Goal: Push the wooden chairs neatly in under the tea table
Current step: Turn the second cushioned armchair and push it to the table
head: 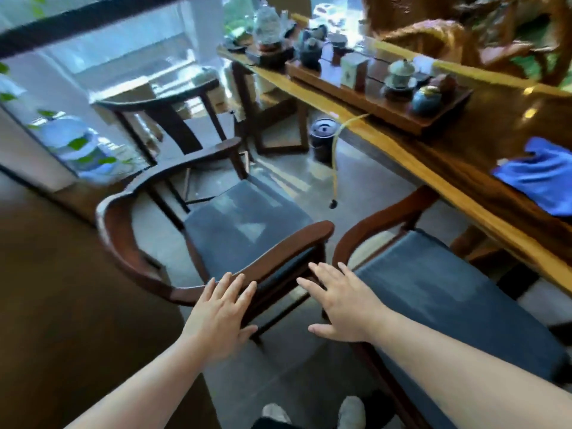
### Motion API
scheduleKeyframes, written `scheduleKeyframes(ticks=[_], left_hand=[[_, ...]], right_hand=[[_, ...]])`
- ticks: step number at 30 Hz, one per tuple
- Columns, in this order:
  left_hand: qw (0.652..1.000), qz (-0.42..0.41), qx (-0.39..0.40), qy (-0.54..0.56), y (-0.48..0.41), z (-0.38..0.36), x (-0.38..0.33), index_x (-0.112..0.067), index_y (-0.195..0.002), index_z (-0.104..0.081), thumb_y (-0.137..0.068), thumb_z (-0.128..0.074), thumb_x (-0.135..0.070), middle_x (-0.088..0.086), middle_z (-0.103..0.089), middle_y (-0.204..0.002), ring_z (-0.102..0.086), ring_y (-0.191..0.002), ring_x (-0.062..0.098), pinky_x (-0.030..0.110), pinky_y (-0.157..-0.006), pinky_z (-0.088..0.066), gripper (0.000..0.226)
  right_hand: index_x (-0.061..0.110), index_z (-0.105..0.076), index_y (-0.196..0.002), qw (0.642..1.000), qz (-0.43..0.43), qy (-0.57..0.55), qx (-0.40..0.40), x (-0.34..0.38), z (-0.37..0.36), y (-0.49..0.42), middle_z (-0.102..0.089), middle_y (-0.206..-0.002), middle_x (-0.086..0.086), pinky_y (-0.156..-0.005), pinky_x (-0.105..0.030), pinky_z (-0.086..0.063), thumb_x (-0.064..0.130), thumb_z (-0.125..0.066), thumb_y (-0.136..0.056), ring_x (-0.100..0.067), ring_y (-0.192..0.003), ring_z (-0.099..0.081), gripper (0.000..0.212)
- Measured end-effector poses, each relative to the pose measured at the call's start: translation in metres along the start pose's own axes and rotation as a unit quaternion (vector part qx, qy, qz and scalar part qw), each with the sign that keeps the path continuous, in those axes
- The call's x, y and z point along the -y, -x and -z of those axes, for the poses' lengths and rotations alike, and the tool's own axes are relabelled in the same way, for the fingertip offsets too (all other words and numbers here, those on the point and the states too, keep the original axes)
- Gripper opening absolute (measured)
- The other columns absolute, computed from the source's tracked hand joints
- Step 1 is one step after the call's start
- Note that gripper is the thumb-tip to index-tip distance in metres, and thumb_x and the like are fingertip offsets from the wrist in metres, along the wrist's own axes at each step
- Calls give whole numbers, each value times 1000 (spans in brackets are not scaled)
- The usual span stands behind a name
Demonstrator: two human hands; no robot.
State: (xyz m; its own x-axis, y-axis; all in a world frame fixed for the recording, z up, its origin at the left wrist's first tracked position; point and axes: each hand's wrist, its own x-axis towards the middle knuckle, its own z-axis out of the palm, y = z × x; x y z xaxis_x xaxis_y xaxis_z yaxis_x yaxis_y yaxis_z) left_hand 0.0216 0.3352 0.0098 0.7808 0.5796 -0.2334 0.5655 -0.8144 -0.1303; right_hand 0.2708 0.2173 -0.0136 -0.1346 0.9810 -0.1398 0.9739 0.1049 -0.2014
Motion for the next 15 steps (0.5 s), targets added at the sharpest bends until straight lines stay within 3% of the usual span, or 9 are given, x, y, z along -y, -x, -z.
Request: scheduleKeyframes(ticks=[7,15], left_hand=[[997,70,17,-31,31,-11,67,-22,-149,-9,-85,-36,-68,13,-20,-156,-8,-143,35,52,-115,-8,83],[995,47,57,-70,25,-41,165,-23,-147,-10,-84,-40,-68,14,-20,-156,-3,-142,37,57,-112,0,83]], right_hand=[[28,-10,-152,995,82,28,39,38,0,-78,-8,-162,-15,-117,-51,-6,65,-53,-84,-30,-147,-6,88],[26,-11,-152,988,108,66,94,88,-18,-175,-10,-161,-16,-116,-53,-7,62,-59,-83,-32,-146,-8,91]])
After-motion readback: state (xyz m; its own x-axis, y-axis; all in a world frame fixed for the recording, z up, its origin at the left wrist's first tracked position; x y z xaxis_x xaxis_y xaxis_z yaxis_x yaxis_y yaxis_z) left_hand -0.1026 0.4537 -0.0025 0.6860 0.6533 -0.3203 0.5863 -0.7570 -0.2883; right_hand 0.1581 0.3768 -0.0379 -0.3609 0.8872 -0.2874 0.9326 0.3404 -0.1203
